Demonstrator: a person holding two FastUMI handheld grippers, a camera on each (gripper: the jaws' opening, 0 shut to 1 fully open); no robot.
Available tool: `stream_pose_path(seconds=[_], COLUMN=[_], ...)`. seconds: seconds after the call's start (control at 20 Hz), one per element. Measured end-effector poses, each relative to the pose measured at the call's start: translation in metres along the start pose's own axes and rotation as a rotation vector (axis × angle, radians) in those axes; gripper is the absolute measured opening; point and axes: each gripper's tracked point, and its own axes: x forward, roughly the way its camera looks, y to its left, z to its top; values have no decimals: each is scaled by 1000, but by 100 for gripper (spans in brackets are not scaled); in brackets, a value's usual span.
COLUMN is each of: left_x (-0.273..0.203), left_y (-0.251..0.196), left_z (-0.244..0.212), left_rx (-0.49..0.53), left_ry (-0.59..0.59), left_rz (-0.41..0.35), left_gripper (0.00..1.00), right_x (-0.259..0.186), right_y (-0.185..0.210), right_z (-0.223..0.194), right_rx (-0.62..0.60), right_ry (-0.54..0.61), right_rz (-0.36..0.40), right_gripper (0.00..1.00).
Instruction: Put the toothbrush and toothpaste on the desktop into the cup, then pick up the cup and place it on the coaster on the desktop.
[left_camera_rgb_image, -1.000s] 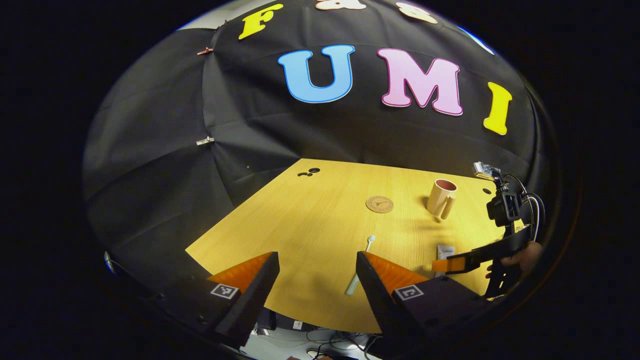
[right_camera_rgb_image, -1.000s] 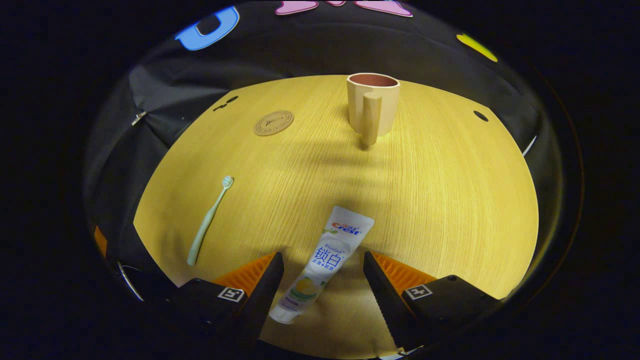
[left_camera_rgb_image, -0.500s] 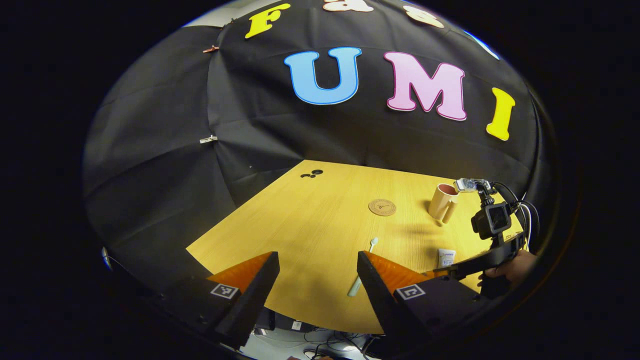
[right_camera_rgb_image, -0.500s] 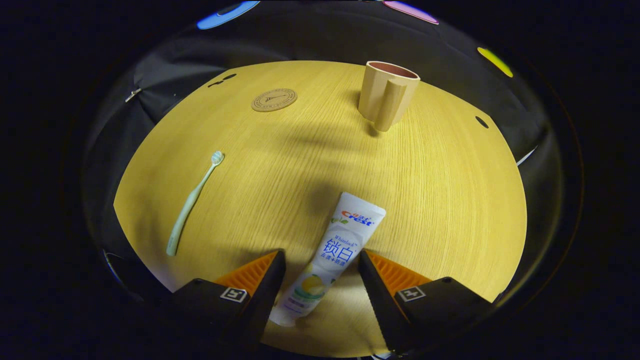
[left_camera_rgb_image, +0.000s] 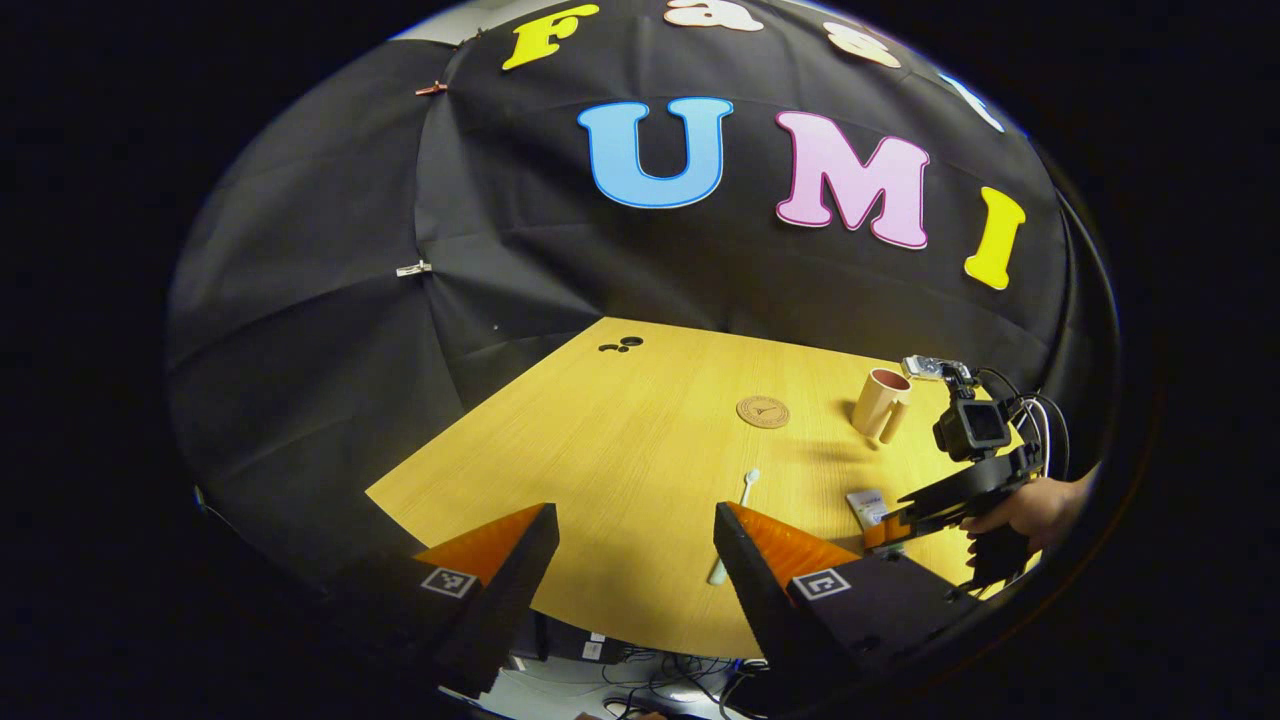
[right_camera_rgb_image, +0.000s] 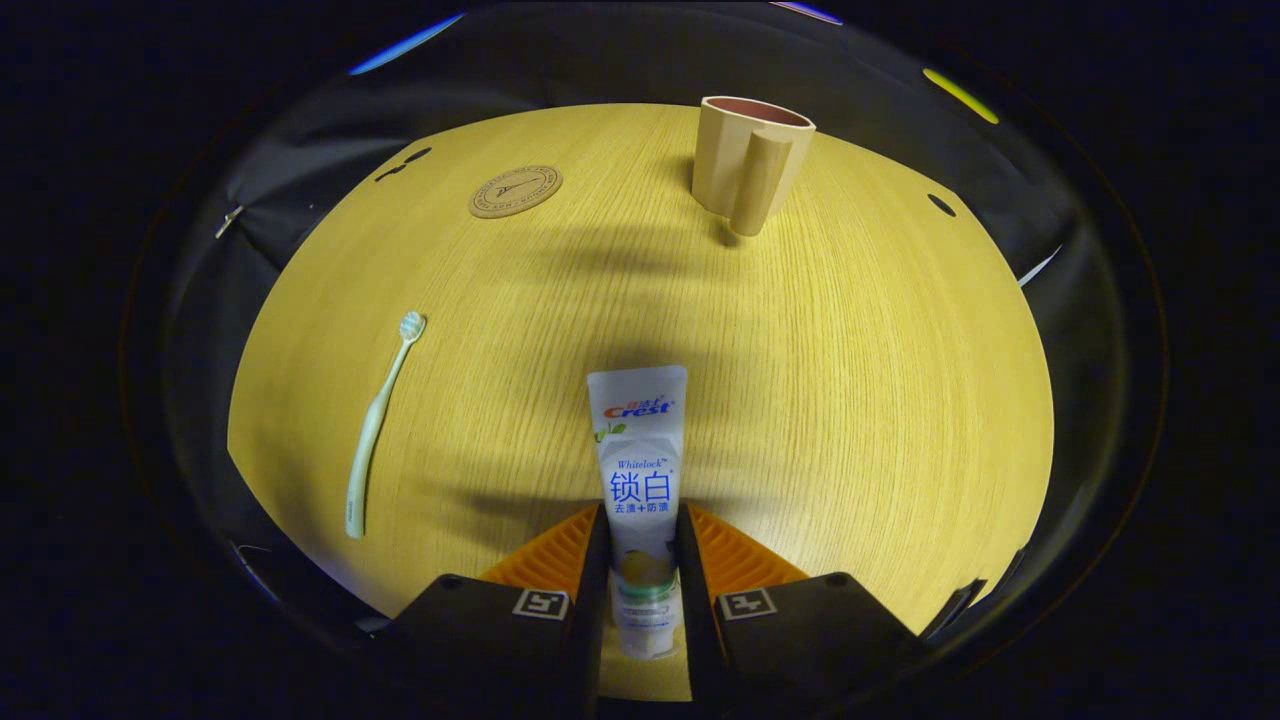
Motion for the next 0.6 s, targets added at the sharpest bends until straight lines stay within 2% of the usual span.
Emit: stream_pose_path(seconds=[0.2,0.3,0.4,0.45,0.6], left_x=[5,6,10,11,18], left_y=[7,6,5,3,-5], left_z=[1,1,1,1,0], left_rx=[8,10,21,29,48], left_ry=[3,3,4,7,15], left_rz=[-19,-34,-45,-51,-64], left_gripper=[98,98,99,99,99], right_x=[1,-1,-2,-2,-4], right_y=[-2,-1,-1,-1,-9], right_z=[0,0,2,3,2], right_rx=[-1,8,15,14,-25], right_ry=[-16,-26,-26,-32,-54], right_rz=[0,16,49,67,67], right_gripper=[42,27,23,17,16])
